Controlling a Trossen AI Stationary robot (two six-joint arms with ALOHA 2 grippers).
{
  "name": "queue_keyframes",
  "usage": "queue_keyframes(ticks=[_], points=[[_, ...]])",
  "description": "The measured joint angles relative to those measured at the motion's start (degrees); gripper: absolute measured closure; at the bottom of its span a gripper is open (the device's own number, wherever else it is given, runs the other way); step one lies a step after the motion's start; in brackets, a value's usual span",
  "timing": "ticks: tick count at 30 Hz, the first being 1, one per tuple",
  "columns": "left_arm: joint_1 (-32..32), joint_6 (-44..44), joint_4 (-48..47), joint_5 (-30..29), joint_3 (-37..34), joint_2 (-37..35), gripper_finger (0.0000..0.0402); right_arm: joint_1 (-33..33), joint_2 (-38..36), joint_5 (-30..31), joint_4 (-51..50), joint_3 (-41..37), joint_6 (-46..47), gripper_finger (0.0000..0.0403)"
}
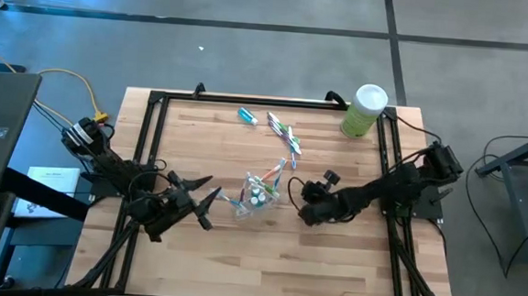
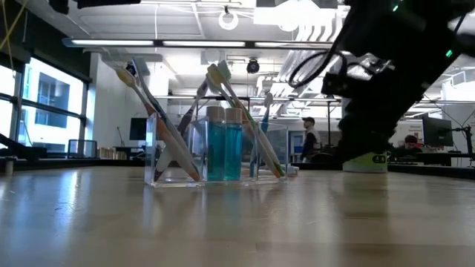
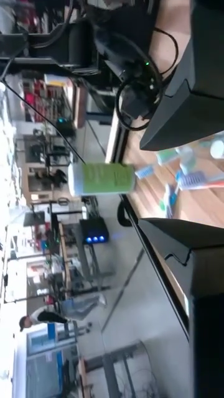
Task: Pick & Place toothbrushing station
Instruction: Put the blue toothbrush into the transparent organizer
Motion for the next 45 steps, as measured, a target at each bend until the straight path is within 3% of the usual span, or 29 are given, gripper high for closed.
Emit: queue_keyframes(ticks=[4, 7, 19, 31, 36, 45], points=[[-0.1, 0.1, -0.1, -1.2, 0.0, 0.0, 0.0218, -2.7, 0.0, -3.5, 20.9, -6.5, -8.8, 0.0357], [-0.1, 0.0, -0.6, -1.5, 0.0, 0.0, 0.0218, -4.3, 0.0, -5.1, 29.0, -9.6, -10.1, 0.0357], [0.0, -1.7, -2.1, -1.8, -0.1, 0.0, 0.0218, -6.9, 0.1, -5.4, 35.5, -11.2, -9.9, 0.035], [0.9, -6.9, -8.0, -1.7, -0.1, 0.0, 0.0218, -11.0, 0.3, -5.2, 39.2, -11.2, -11.0, 0.0228], [0.8, -7.1, -8.0, -1.6, -0.1, 0.0, 0.0218, -13.3, 4.0, -5.0, 43.9, -11.2, -11.2, 0.0206], [0.8, -7.1, -8.3, -1.5, -0.1, 0.0, 0.0218, -17.2, 15.3, -5.3, 58.4, -11.1, -14.2, 0.022]])
